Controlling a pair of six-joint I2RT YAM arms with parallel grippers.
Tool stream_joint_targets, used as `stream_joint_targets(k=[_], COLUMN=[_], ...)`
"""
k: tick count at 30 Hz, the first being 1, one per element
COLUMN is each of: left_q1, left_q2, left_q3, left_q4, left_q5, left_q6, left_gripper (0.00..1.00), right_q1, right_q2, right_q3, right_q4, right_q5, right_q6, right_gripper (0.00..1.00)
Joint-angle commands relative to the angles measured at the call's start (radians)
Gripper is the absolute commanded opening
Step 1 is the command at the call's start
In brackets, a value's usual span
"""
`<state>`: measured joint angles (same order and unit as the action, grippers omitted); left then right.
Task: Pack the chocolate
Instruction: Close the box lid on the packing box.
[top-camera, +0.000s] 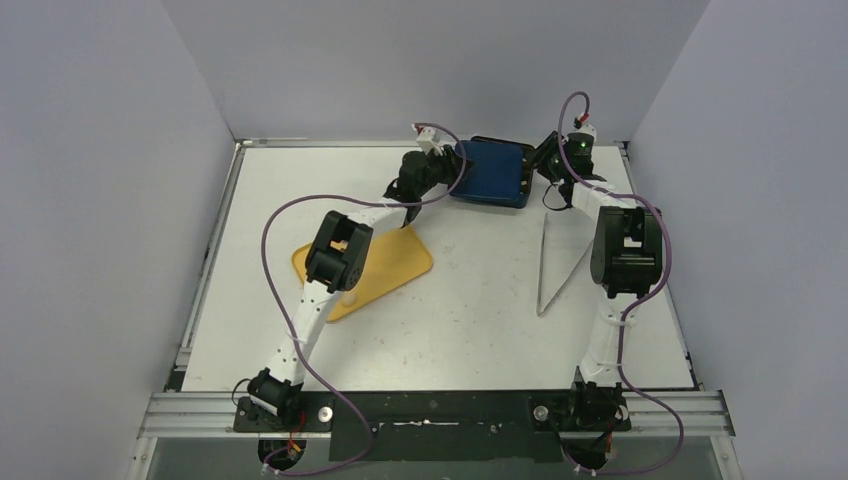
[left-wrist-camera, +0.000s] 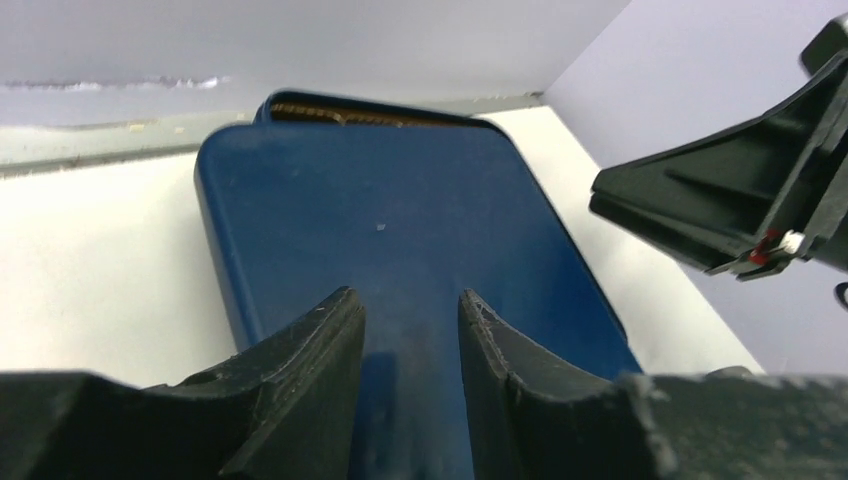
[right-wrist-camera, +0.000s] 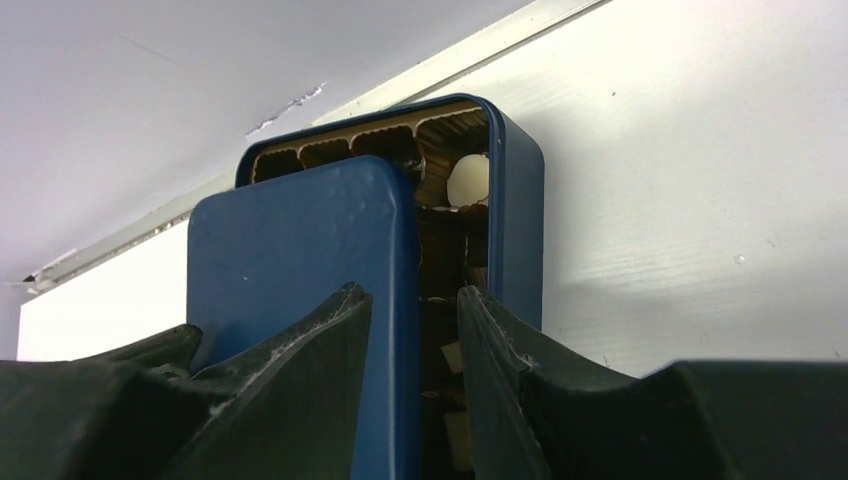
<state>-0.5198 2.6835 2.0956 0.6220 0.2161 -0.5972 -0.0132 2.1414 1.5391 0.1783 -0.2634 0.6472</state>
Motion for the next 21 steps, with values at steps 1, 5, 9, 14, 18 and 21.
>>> stream_joint_targets(k=[1, 5, 9, 14, 18, 21], left_q1=[0.004, 0.005, 0.011, 0.018, 0.02, 0.027], left_q2=[-0.149, -0.201, -0.222, -0.237, -0.236, -0.223], left_q3=[-0.06, -0.091, -0.116, -0.156, -0.159, -0.157], left_q4=[-0.009, -0.087, -0.158, -0.167, -0.203, -0.199], left_q5=[-0.003, -0.033, -0.057, -0.054, -0.07, -0.052], left_q6=[0.06, 0.088, 0.117, 0.122, 0.143, 0.122], left_gripper=[0.4, 0.5, 0.56, 0.58, 0.58, 0.57], right_q1=[0.002, 0.005, 0.007, 0.007, 0.007, 0.007], right_q2=[-0.036, -0.043, -0.042, -0.035, -0.035, -0.035], right_q3=[0.037, 0.023, 0.023, 0.022, 0.018, 0.019], right_q4=[0.0, -0.004, -0.015, -0.028, -0.037, -0.043], right_q5=[-0.028, -0.045, -0.054, -0.063, -0.058, -0.053], right_q6=[-0.055, -0.062, -0.07, -0.084, -0.093, -0.099], right_gripper=[0.39, 0.41, 0.41, 0.41, 0.41, 0.41])
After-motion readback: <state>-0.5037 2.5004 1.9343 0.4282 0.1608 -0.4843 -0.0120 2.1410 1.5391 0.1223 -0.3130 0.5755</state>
